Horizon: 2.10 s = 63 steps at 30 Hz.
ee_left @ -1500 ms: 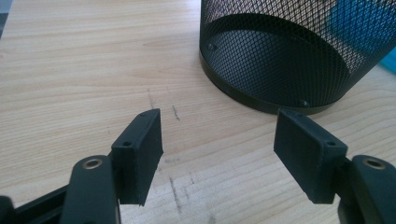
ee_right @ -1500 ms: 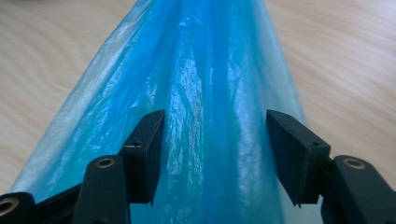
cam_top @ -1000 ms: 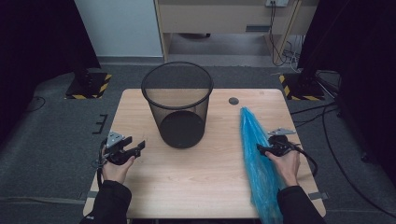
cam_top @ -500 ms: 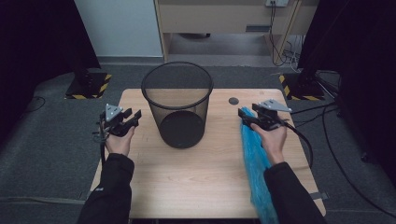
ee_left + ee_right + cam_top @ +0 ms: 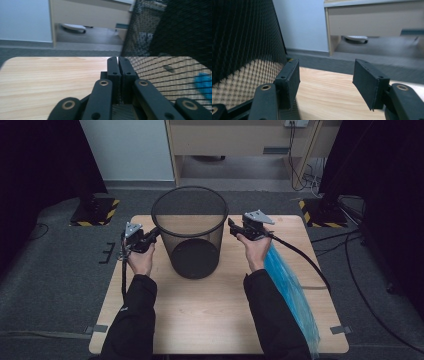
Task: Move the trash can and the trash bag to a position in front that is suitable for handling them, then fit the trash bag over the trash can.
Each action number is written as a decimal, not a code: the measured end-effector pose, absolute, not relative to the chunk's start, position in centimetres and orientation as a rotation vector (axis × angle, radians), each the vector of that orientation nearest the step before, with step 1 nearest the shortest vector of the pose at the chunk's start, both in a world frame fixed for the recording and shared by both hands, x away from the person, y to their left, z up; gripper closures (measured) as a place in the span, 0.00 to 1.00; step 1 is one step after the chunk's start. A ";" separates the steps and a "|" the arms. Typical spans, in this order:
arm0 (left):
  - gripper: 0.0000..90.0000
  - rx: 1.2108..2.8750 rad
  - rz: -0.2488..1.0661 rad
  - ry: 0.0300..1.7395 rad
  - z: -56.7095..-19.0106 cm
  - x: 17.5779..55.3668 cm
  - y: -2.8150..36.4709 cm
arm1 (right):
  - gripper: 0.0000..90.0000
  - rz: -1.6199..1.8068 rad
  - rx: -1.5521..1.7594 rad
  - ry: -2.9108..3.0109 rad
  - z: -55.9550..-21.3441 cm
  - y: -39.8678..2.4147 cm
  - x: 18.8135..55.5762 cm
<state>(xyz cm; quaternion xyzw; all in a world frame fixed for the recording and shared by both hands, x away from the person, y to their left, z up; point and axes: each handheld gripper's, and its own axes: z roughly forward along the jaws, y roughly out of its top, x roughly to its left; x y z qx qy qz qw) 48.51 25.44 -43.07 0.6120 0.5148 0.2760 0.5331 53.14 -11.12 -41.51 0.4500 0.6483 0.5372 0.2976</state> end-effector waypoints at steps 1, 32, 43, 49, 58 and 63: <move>0.99 1.455 0.653 1.222 -43.0 48.5 25.3 | 0.42 1.428 1.196 1.723 -41.5 -11.1 53.1; 1.00 1.638 0.507 1.020 -42.3 39.9 18.9 | 0.66 1.421 1.125 1.914 -39.4 -19.0 41.8; 0.62 1.736 0.581 1.064 -42.3 36.3 23.1 | 0.34 1.324 1.236 1.877 -41.3 -23.7 40.5; 0.52 1.794 0.542 1.152 -46.7 34.1 26.2 | 0.30 1.209 1.351 1.995 -44.7 -25.8 41.5; 0.43 1.818 0.538 1.191 -47.9 35.4 26.6 | 0.19 0.968 1.411 2.045 -48.7 -25.9 43.8; 0.41 1.828 0.531 1.194 -48.1 35.5 26.6 | 0.22 0.900 1.459 2.098 -50.5 -26.3 44.2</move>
